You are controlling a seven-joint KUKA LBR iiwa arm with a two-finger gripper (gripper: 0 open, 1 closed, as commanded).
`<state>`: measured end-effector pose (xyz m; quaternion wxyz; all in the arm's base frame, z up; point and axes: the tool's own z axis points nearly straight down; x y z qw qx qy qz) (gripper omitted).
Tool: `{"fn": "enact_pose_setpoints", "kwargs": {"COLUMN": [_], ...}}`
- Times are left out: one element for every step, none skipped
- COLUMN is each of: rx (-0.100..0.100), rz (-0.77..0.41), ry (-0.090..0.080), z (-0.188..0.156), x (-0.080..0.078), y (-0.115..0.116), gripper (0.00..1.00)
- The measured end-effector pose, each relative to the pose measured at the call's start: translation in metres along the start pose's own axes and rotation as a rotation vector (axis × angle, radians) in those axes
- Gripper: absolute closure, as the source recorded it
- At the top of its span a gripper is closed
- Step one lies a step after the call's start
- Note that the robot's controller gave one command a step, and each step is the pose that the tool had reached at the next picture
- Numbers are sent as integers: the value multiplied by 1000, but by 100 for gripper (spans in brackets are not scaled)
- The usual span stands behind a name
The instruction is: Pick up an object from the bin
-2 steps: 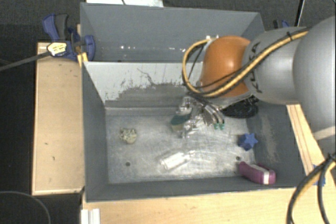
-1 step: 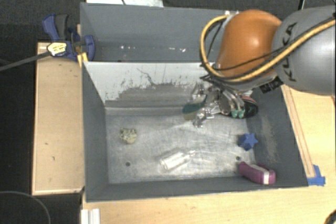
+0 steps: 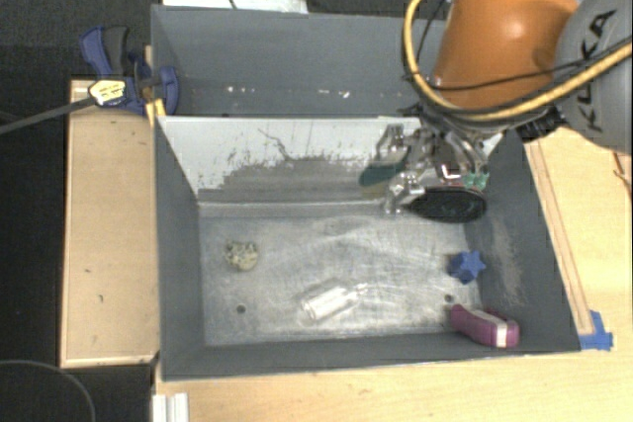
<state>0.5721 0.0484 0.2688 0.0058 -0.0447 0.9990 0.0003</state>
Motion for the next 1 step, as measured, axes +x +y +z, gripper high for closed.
{"fn": "enact_pose_setpoints", "kwargs": {"rx": [-1], "rz": [-132], "ry": [6], "z": [5], "x": [-21], "y": [7], "gripper": [100]}}
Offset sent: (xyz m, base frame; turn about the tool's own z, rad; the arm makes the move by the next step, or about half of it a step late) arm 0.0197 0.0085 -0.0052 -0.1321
